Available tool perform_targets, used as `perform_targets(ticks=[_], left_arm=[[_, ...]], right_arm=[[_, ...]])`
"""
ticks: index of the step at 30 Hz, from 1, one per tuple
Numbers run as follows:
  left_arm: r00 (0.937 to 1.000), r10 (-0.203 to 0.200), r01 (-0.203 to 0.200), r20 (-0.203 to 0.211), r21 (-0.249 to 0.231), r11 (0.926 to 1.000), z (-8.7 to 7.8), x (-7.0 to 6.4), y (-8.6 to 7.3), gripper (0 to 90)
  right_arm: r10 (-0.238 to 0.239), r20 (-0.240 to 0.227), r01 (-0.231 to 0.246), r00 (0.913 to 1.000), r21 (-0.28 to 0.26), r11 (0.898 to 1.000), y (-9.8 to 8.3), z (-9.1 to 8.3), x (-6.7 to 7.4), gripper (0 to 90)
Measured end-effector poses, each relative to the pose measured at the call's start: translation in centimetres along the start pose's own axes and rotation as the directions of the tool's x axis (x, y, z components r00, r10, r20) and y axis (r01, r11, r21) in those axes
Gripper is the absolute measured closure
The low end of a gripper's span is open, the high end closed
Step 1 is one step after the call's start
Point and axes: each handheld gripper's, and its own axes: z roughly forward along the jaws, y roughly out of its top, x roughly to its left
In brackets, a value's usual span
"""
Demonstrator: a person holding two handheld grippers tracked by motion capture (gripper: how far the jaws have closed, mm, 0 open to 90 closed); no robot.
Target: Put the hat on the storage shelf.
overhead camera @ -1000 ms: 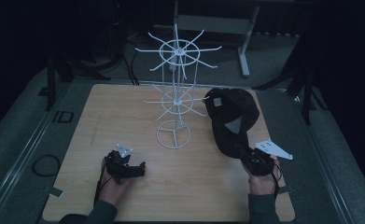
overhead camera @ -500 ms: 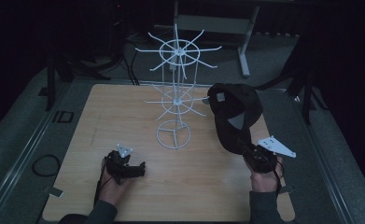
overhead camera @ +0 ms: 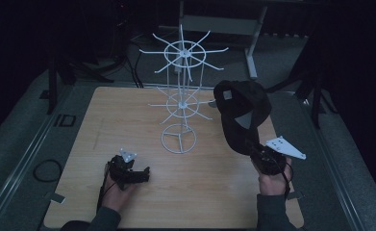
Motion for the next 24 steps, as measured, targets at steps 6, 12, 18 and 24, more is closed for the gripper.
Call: perform_targets(ticks=[6,12,18,24], left_arm=[[1.0,0.002,-0.002,0.0,0.001,1.0,0.0,0.0,0.0,0.1],[1.0,0.004,-0.004,-0.001,0.001,1.0,0.0,0.0,0.0,0.2],[1.0,0.004,-0.004,0.0,0.002,1.0,0.0,0.0,0.0,0.1],[1.0,0.004,-0.004,0.0,0.001,1.0,0.0,0.0,0.0,0.2]], right_arm=[[-0.013,0.006,0.013,0.9999,-0.015,1.0,0.5,0.0,0.2,86.5],[-0.025,0.007,0.025,0.9997,-0.028,0.999,1.1,0.0,0.5,86.5],[-0.037,0.008,0.037,0.9993,-0.044,0.998,1.8,-0.1,0.7,86.5],[-0.039,0.01,0.039,0.9992,-0.059,0.997,2.3,-0.1,0.8,86.5]])
